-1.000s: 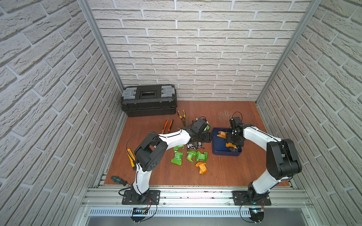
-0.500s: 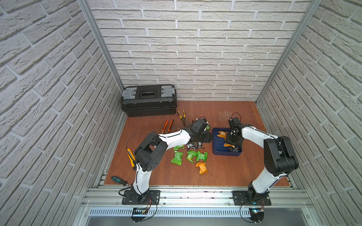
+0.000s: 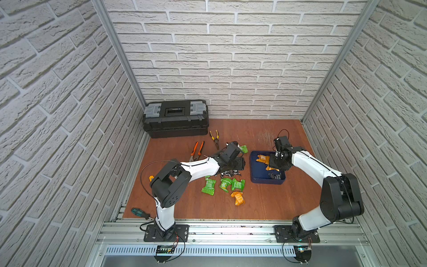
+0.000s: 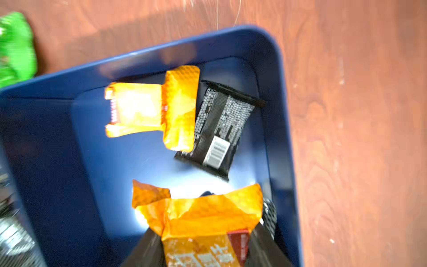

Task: Take the cookies out of the storage box
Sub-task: Pick up the cookie from the storage box, then place the cookie at the center of the board.

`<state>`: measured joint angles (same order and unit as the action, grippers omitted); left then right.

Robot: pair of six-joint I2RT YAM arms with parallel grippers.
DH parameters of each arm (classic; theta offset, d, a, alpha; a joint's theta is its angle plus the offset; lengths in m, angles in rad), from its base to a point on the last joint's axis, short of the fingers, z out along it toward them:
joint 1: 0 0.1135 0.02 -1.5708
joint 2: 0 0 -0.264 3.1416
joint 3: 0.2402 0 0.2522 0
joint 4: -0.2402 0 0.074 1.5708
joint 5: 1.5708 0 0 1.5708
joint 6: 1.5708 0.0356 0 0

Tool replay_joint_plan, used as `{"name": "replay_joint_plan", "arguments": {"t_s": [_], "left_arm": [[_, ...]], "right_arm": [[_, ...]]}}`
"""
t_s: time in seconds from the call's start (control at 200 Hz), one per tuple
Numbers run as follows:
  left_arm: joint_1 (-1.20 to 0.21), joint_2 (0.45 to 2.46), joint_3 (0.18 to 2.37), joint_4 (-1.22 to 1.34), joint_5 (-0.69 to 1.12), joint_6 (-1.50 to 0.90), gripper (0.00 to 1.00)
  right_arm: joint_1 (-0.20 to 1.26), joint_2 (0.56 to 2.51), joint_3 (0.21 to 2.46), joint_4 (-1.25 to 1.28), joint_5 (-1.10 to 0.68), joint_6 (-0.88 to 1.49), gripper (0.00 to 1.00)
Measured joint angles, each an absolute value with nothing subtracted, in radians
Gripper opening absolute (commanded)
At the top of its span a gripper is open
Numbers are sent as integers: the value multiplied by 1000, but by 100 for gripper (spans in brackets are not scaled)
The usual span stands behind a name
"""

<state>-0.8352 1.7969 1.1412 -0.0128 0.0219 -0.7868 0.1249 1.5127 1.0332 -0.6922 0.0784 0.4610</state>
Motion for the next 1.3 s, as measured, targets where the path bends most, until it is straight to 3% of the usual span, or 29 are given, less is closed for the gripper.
{"name": "replay_joint_plan", "arguments": {"t_s": [0.3, 0.625, 0.905, 1.13, 1.3], "left_arm": [[-811, 1543, 946, 82, -242, -892, 59], [-795, 1449, 837, 27, -392, -986, 58], [-795, 1420, 818, -3, -430, -1011, 58], [-793, 1410, 809, -9, -438, -1019, 57], [-793, 1410, 809, -9, -437, -1023, 56]], "right_arm": [[304, 1501, 1199, -758, 63, 452, 29], [491, 1821, 1464, -761, 73, 511, 24], [519, 2070, 1670, -816, 149, 571, 25], [519, 2123, 1684, -851, 224, 593, 27], [511, 2140, 1694, -862, 242, 593, 39]]}}
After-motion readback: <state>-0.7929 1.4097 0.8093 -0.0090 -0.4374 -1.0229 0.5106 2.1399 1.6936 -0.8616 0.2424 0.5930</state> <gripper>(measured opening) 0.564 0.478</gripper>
